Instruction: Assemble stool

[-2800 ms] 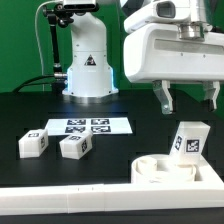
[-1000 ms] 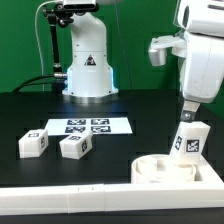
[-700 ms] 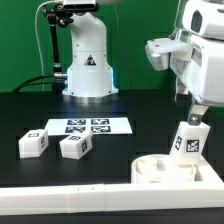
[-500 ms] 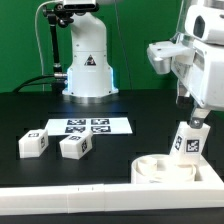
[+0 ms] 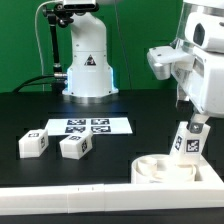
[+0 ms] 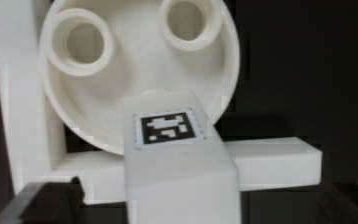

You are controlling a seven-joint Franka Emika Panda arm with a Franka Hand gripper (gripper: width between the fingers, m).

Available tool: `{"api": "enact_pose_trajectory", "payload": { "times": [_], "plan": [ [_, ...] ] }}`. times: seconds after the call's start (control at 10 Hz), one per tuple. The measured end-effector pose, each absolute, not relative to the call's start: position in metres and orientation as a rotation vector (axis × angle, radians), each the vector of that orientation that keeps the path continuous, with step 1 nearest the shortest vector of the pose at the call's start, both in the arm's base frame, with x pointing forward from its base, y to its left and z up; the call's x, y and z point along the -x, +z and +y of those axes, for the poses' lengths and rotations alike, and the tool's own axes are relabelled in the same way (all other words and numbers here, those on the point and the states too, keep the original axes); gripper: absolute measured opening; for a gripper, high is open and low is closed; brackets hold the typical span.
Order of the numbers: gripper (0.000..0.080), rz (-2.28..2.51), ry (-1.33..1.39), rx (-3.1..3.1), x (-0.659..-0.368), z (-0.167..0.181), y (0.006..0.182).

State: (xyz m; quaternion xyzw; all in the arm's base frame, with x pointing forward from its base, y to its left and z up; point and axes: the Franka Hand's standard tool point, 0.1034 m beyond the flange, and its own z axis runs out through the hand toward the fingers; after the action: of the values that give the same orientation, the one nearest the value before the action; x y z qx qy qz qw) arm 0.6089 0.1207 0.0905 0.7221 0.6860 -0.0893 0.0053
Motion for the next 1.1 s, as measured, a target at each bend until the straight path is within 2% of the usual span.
{"api": "enact_pose_trajectory", "payload": {
  "times": [0.2, 0.5, 0.6, 0.7, 1.1],
  "plan": [
    [0.0649, 2.147, -0.289, -2.265, -0.6140, 0.1203, 0.0822],
    [0.0649, 2.138, -0.290, -2.273, -0.6142, 0.1182, 0.0812],
    [0.0533, 2.137, -0.291, -2.274, -0.6142, 0.1177, 0.0810],
    [0.0350, 2.134, -0.286, -2.275, -0.6153, 0.1171, 0.0817],
    [0.0350, 2.076, -0.291, -2.325, -0.6153, 0.1155, 0.0819]
  ]
}}
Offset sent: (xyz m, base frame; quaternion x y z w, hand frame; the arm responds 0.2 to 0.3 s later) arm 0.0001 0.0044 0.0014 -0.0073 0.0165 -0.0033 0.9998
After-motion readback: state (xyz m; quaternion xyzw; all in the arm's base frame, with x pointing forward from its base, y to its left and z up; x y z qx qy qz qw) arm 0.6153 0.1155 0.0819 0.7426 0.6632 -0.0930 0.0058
